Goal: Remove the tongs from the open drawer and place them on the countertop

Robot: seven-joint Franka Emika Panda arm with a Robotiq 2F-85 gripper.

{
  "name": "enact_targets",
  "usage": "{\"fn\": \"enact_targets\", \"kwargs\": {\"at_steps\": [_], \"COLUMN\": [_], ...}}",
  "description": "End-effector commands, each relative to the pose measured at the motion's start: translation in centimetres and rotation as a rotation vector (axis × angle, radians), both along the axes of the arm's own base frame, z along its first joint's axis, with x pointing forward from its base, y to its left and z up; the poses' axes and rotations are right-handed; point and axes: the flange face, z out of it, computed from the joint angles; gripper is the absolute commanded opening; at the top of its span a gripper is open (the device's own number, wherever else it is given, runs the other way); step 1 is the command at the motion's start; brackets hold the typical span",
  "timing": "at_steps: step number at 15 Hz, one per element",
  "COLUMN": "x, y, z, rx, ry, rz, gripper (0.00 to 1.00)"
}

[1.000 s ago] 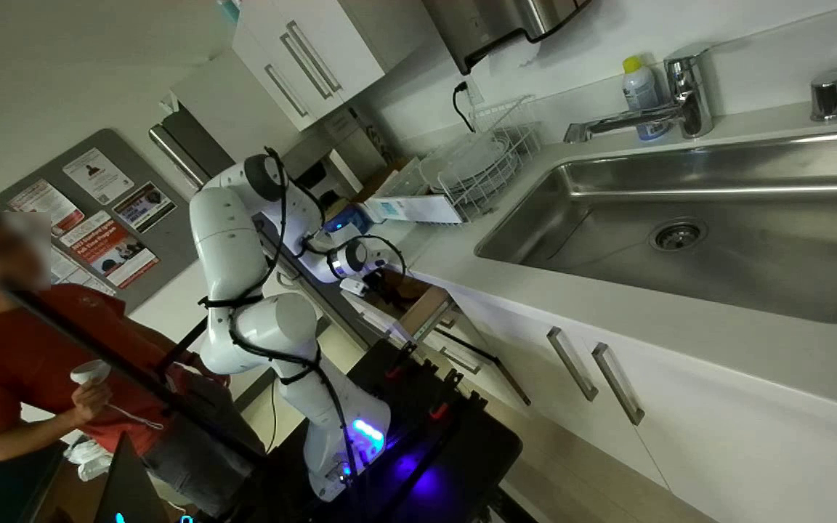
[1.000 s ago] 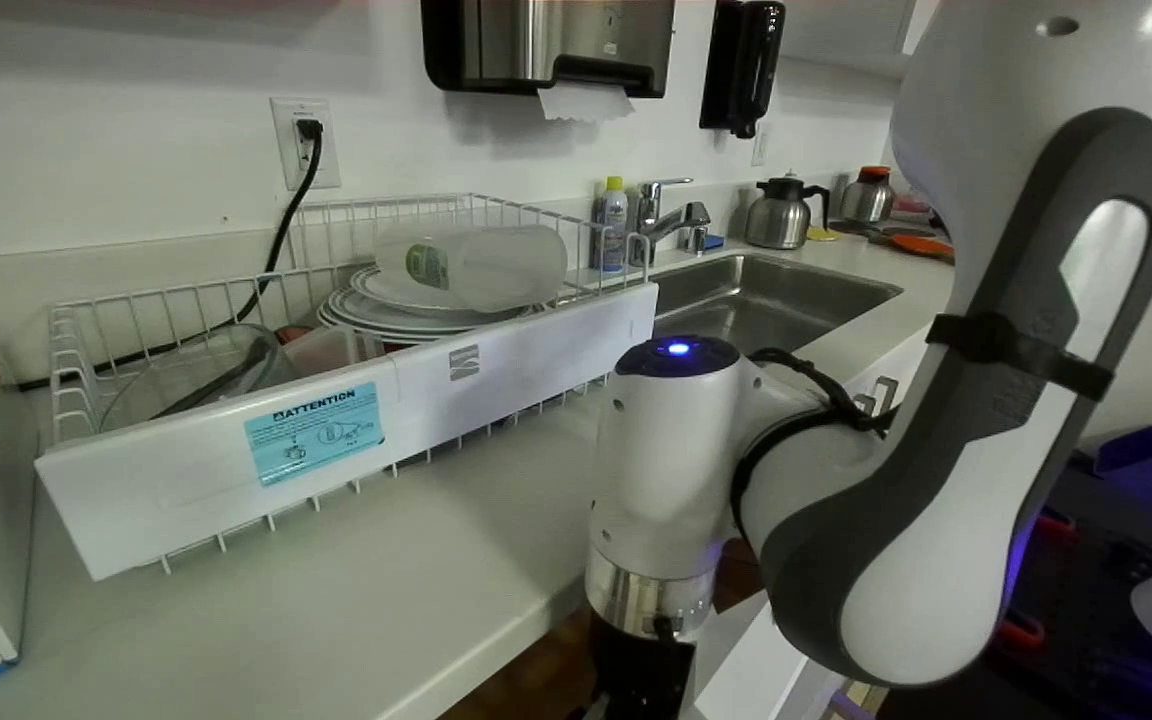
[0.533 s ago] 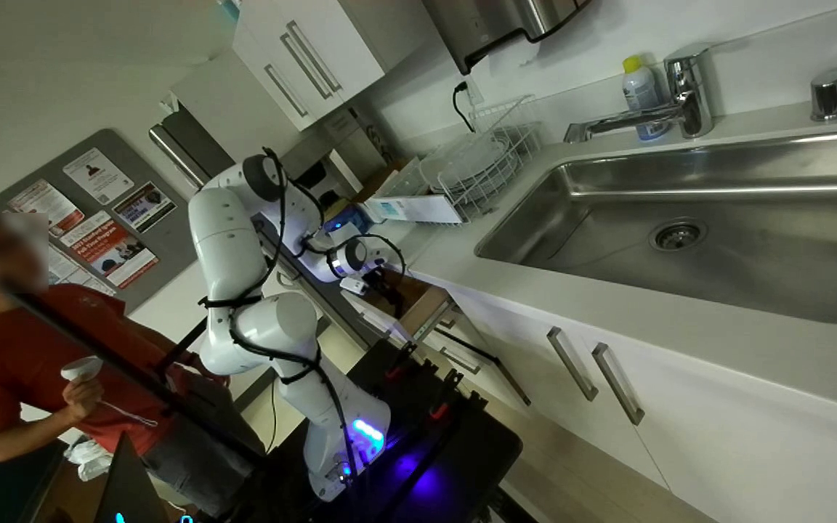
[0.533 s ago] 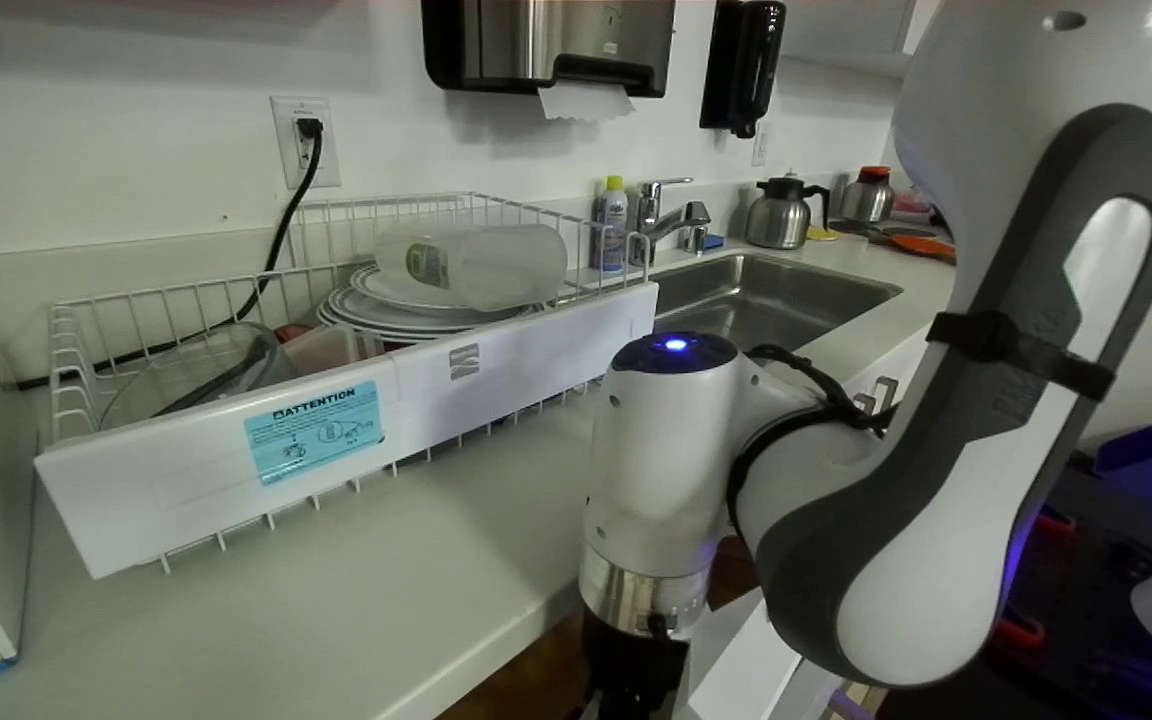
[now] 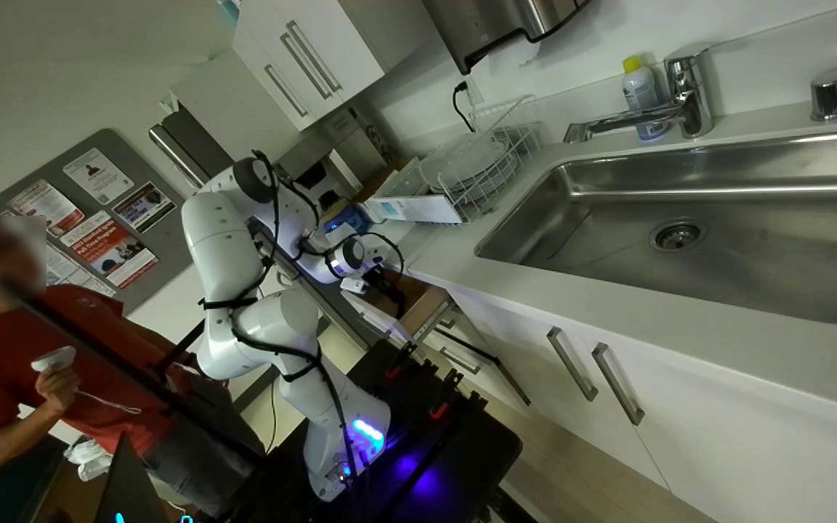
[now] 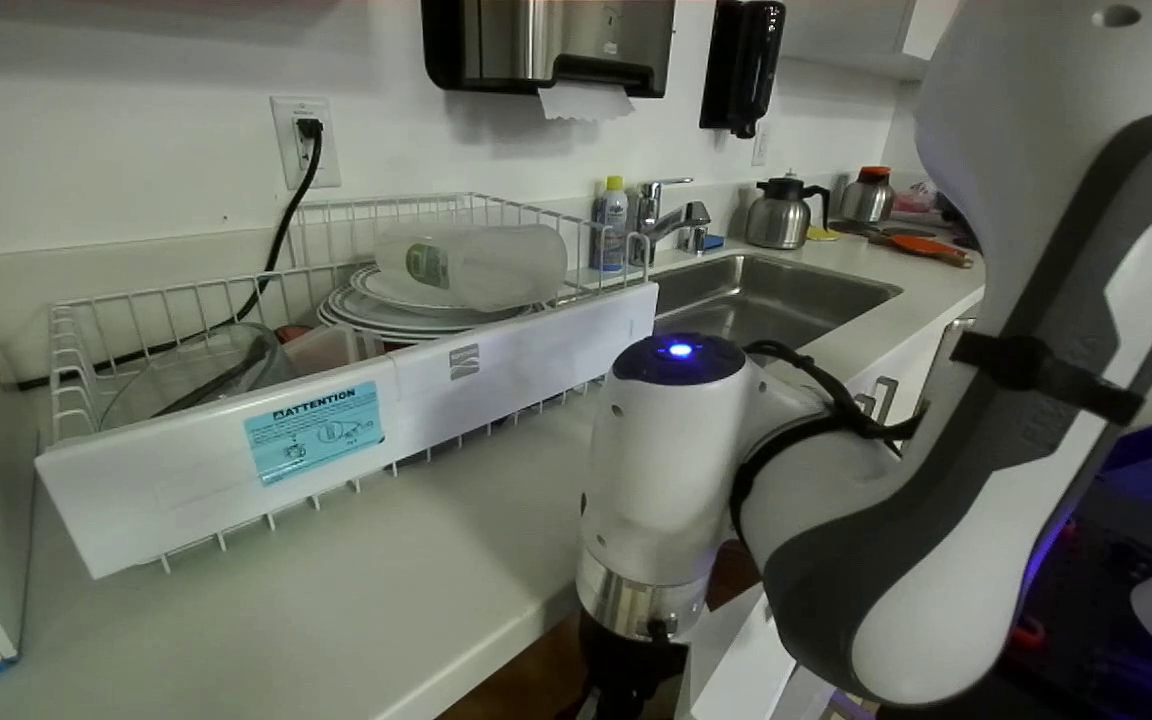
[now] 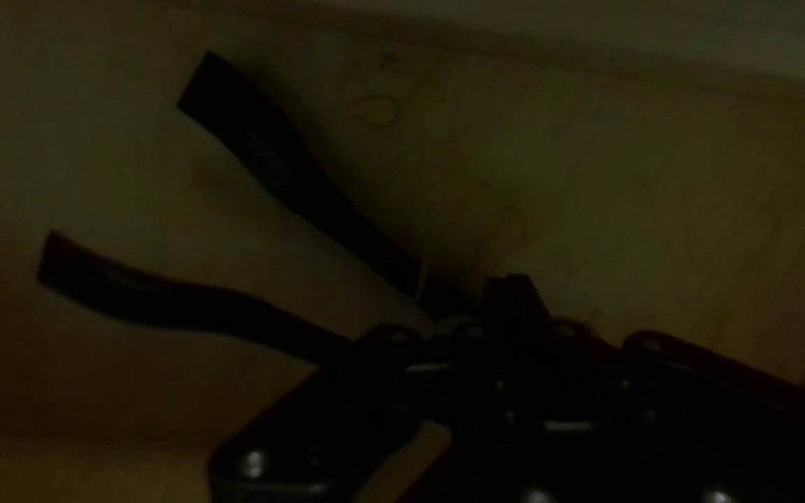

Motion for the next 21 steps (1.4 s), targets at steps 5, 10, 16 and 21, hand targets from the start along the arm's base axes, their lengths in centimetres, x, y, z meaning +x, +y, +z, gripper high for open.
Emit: {"fn": "enact_targets", "kwargs": {"at_steps": [5,10,16,21], "x": [-2.9,-3.3,-1.3,0.2], "y": [0.7,-0.2,-2.0,-2.8], "z": [6.7,8.4,5.7,3.1], "rx": [-0.016,-0.080,-0.157,-0.140], "ry": [-0.090,-0.036,0.050,0.088], "rz": [0.054,0.143,0.237,0.277], "gripper": [0.01,0.46,0.90,1.00]}}
